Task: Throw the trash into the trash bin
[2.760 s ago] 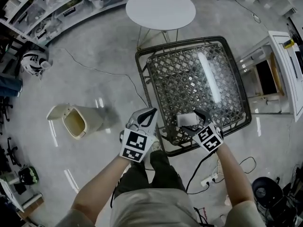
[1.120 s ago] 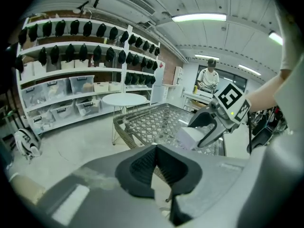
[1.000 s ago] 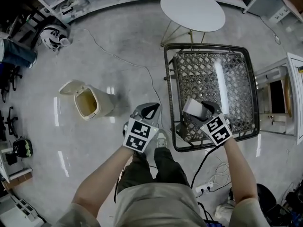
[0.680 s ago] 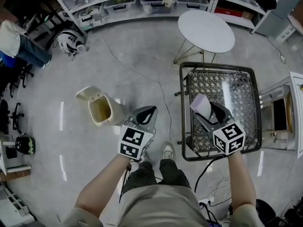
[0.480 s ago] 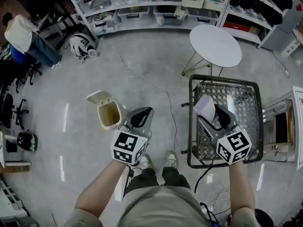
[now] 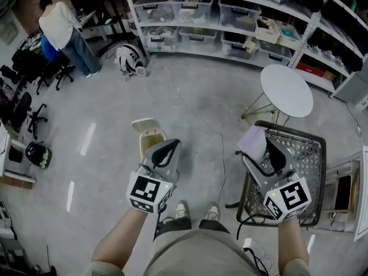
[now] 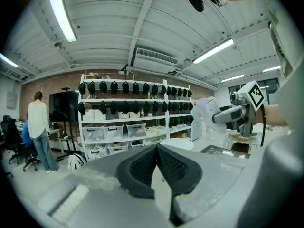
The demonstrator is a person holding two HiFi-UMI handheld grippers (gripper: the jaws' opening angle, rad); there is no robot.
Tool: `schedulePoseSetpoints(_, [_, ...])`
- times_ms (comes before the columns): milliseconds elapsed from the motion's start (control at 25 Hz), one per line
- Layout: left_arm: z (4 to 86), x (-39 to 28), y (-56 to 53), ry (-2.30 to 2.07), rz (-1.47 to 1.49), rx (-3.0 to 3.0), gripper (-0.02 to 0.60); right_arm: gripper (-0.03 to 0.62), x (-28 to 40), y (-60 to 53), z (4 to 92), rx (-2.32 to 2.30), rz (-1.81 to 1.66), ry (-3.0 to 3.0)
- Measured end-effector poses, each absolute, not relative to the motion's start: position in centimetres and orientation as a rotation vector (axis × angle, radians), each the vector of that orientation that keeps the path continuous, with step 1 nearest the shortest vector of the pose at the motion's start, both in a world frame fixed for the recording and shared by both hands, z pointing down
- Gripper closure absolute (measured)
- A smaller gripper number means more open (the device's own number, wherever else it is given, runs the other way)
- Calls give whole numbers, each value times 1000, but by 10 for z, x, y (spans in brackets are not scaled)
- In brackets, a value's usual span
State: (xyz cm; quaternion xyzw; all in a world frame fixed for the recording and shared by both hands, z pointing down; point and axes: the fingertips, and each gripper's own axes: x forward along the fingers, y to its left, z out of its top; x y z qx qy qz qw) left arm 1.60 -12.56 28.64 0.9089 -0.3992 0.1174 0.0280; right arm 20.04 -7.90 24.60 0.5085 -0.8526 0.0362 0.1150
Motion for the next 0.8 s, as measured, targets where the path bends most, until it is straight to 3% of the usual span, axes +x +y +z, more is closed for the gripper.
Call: schedulePoseSetpoints(800, [313, -197, -185, -1691, 418, 2532, 580, 295, -27, -209, 307, 1010, 160, -2613])
